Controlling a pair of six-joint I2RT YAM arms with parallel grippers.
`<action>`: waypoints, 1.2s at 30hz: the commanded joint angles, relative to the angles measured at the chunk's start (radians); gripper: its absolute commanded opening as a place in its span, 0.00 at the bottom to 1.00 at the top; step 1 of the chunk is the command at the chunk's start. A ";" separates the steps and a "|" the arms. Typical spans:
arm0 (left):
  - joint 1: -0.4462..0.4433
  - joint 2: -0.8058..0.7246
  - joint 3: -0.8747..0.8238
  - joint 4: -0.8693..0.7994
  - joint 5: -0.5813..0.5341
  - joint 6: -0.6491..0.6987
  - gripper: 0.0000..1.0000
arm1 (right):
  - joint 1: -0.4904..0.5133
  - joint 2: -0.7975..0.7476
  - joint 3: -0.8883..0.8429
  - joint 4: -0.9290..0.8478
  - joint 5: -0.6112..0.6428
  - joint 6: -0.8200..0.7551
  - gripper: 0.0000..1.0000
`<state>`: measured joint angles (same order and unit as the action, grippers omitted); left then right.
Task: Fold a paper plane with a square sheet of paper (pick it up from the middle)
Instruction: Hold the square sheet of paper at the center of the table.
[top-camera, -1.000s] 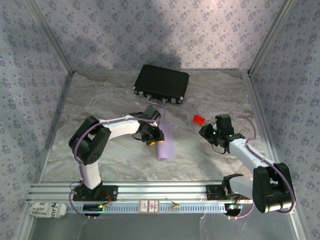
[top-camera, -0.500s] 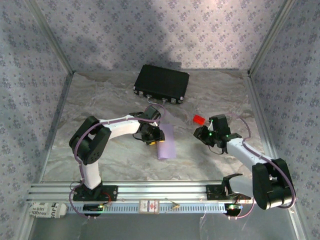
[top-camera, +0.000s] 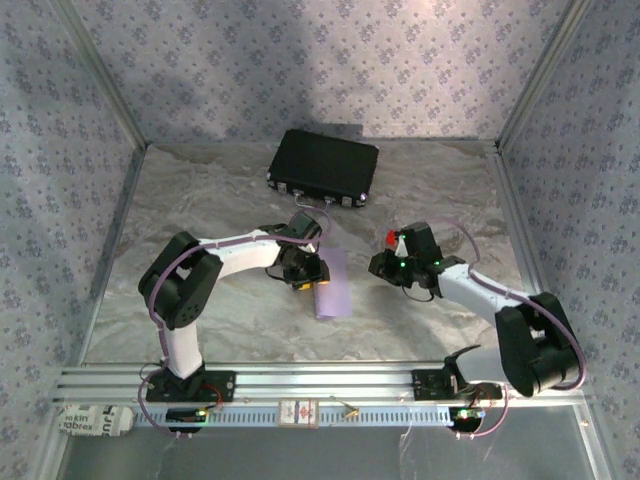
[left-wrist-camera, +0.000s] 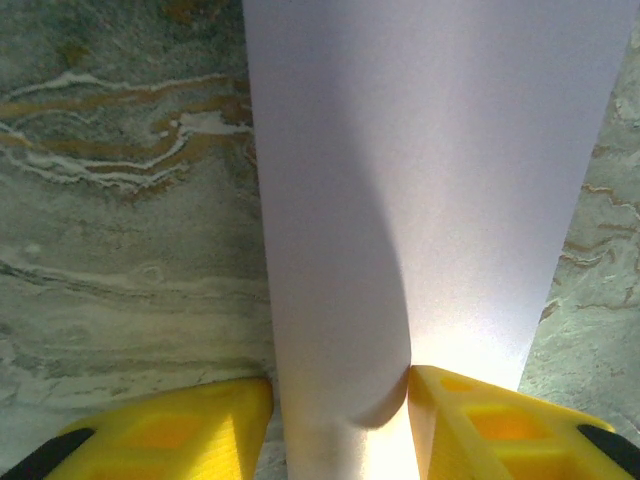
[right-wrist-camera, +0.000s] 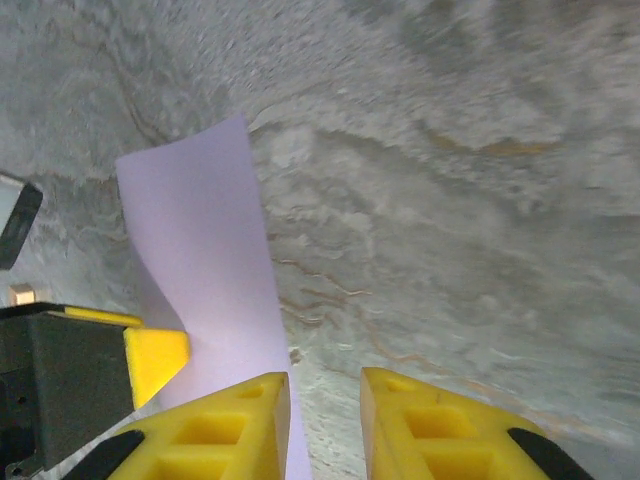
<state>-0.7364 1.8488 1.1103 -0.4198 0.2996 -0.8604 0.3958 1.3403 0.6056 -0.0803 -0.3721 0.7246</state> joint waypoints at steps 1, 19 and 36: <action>0.001 0.079 -0.026 -0.020 -0.093 0.021 0.44 | 0.047 0.053 0.056 0.007 -0.010 -0.026 0.25; -0.009 0.087 -0.034 -0.007 -0.090 0.007 0.44 | 0.197 0.306 0.204 0.079 -0.075 -0.011 0.05; -0.013 0.072 -0.028 0.010 -0.069 0.003 0.44 | 0.190 0.387 0.126 0.024 -0.015 -0.006 0.04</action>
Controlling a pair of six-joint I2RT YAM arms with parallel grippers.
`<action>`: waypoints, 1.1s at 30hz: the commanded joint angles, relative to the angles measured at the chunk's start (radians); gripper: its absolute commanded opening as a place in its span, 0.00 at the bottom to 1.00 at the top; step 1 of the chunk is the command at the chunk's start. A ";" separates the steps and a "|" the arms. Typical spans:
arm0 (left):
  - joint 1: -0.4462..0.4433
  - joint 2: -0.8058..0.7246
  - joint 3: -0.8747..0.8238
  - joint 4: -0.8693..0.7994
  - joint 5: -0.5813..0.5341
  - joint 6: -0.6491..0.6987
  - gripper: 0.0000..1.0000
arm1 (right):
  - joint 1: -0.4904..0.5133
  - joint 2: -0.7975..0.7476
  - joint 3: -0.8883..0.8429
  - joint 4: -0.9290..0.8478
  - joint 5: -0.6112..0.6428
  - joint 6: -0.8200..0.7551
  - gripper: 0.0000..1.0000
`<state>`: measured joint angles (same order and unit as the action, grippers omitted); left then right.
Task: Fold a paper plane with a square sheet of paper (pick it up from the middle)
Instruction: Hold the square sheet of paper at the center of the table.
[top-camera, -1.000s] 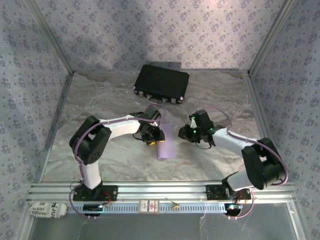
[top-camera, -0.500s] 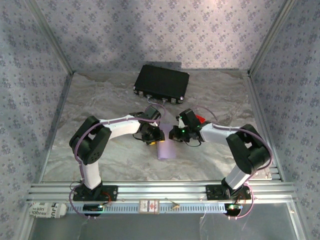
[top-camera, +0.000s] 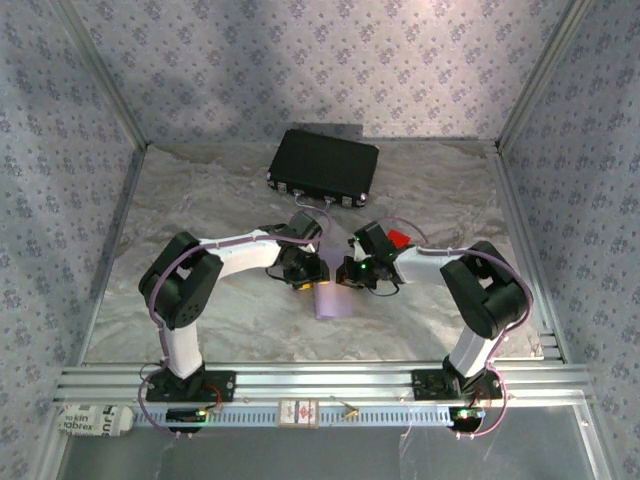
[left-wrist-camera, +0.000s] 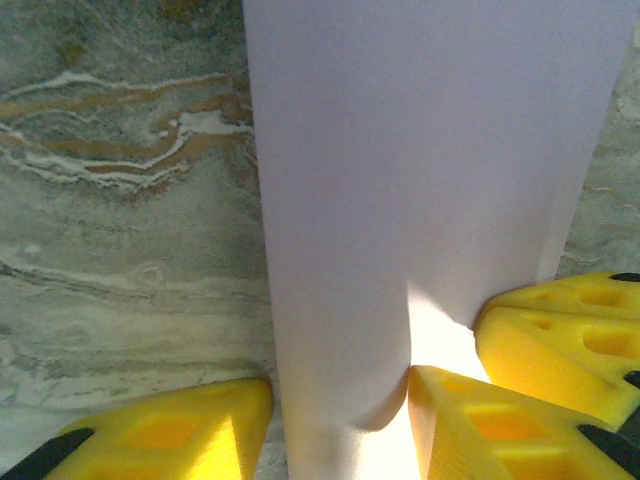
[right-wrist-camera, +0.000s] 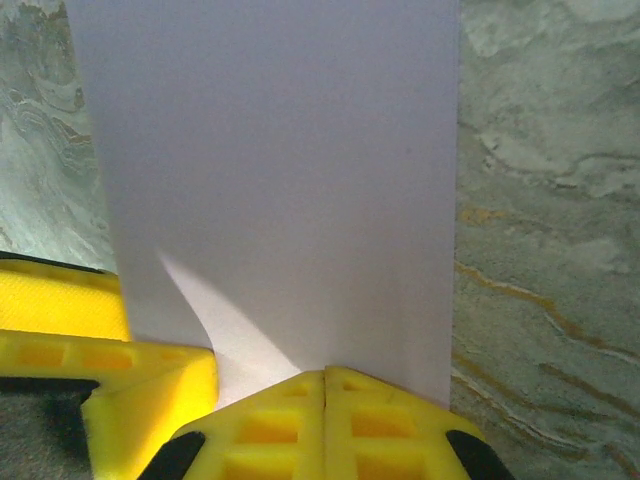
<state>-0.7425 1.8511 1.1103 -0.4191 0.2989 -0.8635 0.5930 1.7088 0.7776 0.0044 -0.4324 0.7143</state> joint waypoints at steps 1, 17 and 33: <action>-0.006 0.062 -0.022 0.007 -0.064 0.007 0.44 | -0.009 0.017 -0.048 -0.062 0.049 0.007 0.04; 0.043 -0.161 -0.092 0.249 0.101 -0.026 0.35 | -0.033 0.001 -0.032 -0.083 0.076 0.004 0.03; 0.058 -0.077 -0.175 0.408 0.225 -0.074 0.07 | -0.027 -0.012 -0.030 -0.104 0.089 0.010 0.03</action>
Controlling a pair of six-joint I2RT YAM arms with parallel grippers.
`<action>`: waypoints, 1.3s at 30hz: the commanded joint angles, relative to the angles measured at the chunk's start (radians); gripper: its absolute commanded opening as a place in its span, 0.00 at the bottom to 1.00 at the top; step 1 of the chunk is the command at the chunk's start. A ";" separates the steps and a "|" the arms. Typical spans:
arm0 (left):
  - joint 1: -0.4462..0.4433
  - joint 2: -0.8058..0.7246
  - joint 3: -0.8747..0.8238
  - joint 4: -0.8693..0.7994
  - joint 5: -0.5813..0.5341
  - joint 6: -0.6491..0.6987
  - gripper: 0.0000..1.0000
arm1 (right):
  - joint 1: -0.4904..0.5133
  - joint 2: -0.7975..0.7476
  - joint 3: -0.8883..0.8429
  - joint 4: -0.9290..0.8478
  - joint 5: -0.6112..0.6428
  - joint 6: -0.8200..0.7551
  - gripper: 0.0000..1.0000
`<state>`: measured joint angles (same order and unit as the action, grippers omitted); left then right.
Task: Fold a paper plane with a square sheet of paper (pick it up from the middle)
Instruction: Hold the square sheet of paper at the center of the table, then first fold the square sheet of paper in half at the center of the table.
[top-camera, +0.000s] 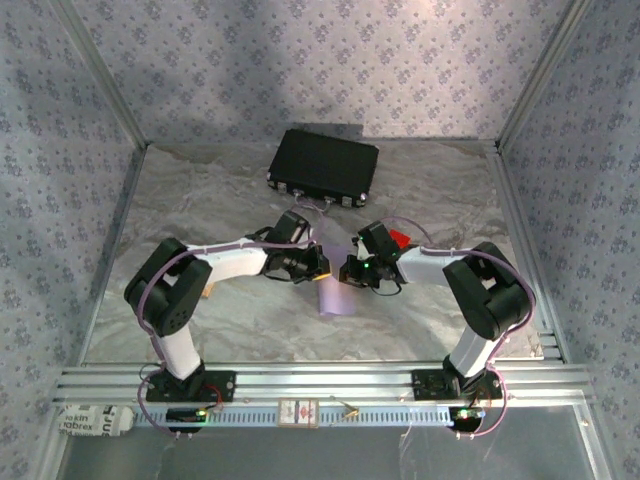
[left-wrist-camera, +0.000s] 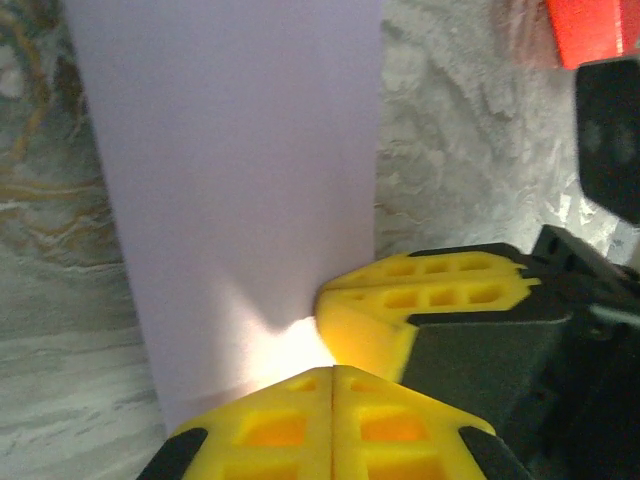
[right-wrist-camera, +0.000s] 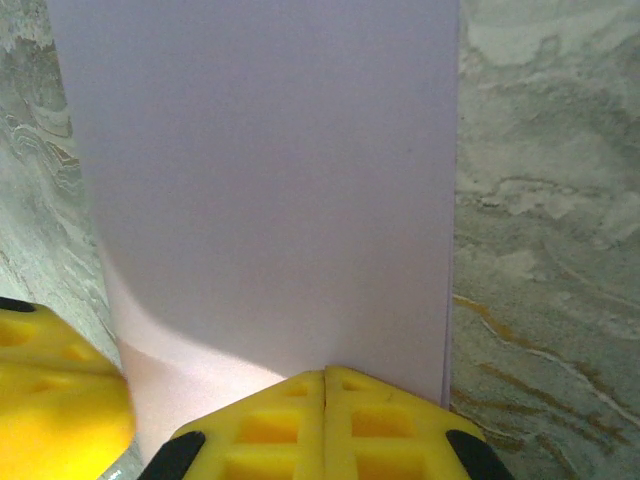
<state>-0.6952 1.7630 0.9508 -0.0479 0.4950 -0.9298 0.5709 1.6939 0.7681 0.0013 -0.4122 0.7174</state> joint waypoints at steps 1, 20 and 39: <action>0.015 0.014 -0.021 0.044 0.035 -0.006 0.07 | -0.005 0.003 -0.018 -0.101 0.067 0.007 0.03; 0.055 0.017 -0.088 -0.005 -0.009 0.040 0.06 | -0.004 0.002 -0.021 -0.109 0.070 -0.002 0.03; 0.102 0.106 -0.009 0.018 0.064 0.043 0.09 | -0.005 0.002 -0.027 -0.103 0.064 0.005 0.02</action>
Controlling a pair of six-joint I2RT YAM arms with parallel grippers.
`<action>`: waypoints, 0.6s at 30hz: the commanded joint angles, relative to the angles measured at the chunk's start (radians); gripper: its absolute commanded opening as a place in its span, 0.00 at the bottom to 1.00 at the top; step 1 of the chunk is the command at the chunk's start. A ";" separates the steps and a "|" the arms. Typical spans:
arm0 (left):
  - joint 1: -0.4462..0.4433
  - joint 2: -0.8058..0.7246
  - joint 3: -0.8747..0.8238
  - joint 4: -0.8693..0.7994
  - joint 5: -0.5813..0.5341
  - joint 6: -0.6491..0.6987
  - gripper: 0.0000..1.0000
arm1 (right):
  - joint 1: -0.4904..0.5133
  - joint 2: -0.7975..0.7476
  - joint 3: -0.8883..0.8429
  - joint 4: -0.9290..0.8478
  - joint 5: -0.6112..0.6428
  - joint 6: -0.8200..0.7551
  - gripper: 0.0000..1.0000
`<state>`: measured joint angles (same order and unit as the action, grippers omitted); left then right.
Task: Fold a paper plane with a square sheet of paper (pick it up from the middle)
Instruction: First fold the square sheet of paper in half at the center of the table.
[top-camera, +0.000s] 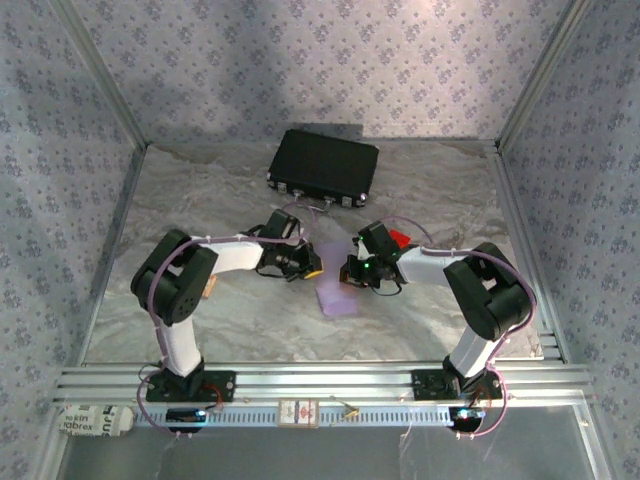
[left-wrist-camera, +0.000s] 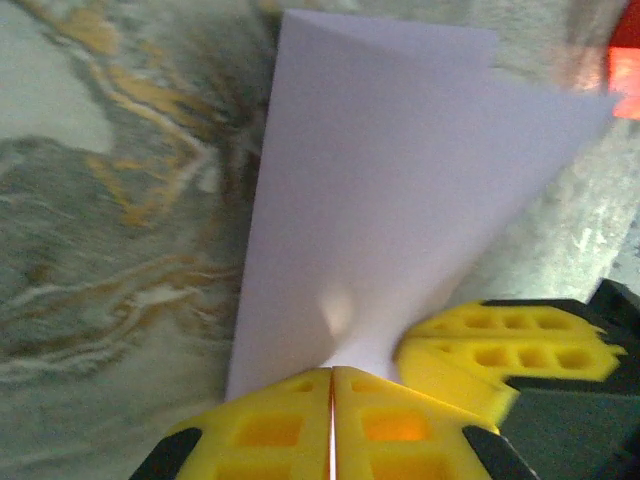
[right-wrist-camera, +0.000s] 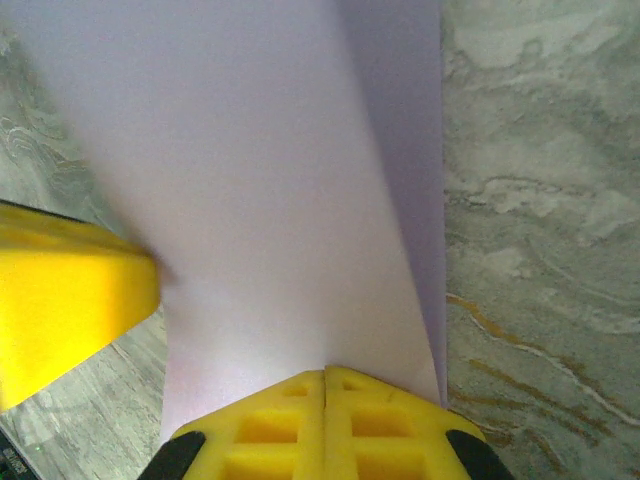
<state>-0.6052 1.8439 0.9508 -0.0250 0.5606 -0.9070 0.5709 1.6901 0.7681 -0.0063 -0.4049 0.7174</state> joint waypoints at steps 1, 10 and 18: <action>0.014 0.031 -0.009 -0.015 -0.011 0.027 0.09 | -0.004 0.005 -0.027 -0.095 0.057 0.004 0.02; 0.016 0.016 0.019 -0.085 -0.038 0.065 0.11 | -0.004 0.004 -0.027 -0.102 0.058 0.001 0.02; 0.026 0.029 0.102 -0.073 0.022 0.091 0.12 | -0.004 0.000 -0.027 -0.107 0.062 0.001 0.02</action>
<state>-0.5915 1.8668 1.0111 -0.0799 0.5556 -0.8505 0.5709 1.6882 0.7681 -0.0105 -0.4011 0.7174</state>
